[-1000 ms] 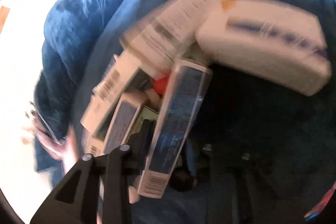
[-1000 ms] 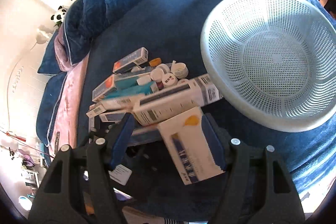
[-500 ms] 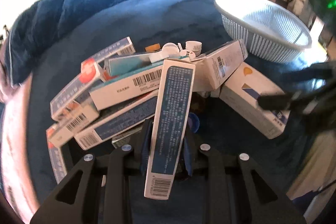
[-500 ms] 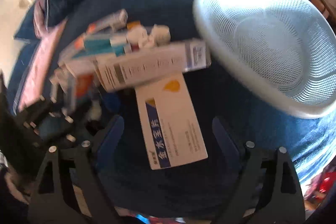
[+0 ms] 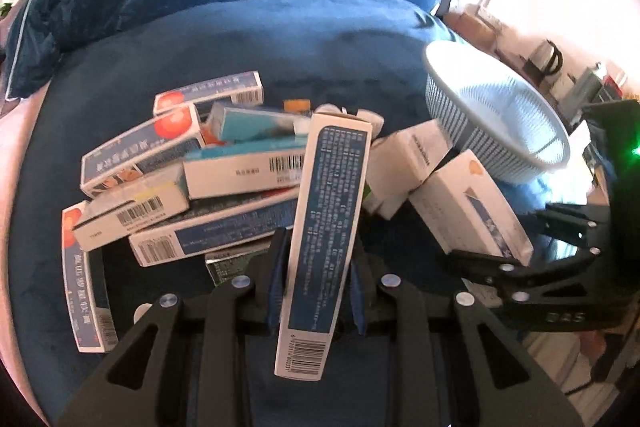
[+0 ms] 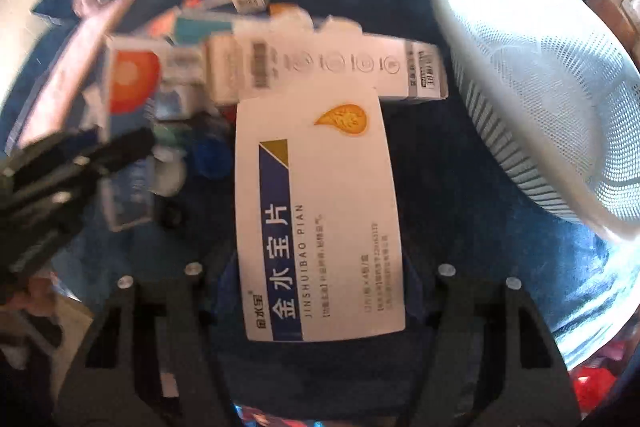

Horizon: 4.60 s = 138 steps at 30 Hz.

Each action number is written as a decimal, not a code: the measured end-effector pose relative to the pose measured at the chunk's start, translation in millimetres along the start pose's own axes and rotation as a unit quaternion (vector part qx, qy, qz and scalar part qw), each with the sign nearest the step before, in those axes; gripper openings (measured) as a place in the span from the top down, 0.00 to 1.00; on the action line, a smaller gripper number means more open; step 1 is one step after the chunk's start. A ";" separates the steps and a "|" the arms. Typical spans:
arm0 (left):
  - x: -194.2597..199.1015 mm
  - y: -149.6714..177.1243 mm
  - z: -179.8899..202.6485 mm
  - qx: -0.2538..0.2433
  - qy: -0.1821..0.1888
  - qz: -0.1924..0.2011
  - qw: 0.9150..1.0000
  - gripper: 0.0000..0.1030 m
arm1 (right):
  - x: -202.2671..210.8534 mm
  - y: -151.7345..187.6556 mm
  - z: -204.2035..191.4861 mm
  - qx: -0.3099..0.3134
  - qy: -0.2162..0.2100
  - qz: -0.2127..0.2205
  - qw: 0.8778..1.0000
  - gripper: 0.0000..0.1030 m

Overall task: Organize objects
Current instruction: 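Carry both held boxes from the pile over the white mesh basket, then open both tools to drop the boxes into the basket, then move both open tools back to the medicine box pile, then grasp a white barcode box with right tool while left tool grasps red-blue ointment box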

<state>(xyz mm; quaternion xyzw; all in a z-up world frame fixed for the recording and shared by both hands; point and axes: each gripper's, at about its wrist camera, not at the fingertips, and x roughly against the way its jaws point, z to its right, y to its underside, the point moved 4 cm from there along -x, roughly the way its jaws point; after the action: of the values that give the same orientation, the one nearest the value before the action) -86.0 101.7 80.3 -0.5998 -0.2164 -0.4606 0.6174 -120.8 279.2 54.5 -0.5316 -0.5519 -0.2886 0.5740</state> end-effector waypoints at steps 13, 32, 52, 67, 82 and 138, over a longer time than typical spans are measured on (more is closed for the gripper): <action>26.4 -59.3 29.9 0.044 0.046 0.049 0.997 0.73 | 68.0 -21.6 20.3 -0.068 -0.060 0.054 0.994 0.35; -65.3 -137.7 178.1 0.015 0.153 0.001 0.988 0.74 | 98.3 -24.9 157.0 -0.224 0.036 0.081 0.971 0.35; -99.1 -145.4 181.2 0.001 0.103 -0.034 0.994 0.39 | 84.0 -29.0 193.0 -0.256 0.068 0.049 0.963 0.34; -78.0 -141.4 157.2 0.001 0.033 -0.012 0.999 0.01 | 83.7 -25.4 196.7 -0.250 0.118 0.037 0.960 0.06; -65.3 -136.1 137.1 0.004 0.005 -0.012 1.000 0.01 | 78.3 -29.1 184.4 -0.243 0.121 0.030 0.962 0.00; 18.0 10.5 -98.1 0.199 -0.123 -0.034 0.972 0.01 | -21.0 -36.6 -50.0 0.400 0.165 -0.027 0.901 0.13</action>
<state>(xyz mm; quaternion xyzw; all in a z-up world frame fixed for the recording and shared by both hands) -96.6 2.4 71.0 -0.5089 -0.3987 -0.3519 0.6769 -142.8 217.5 54.1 -0.1868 -0.5325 -0.1427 0.8131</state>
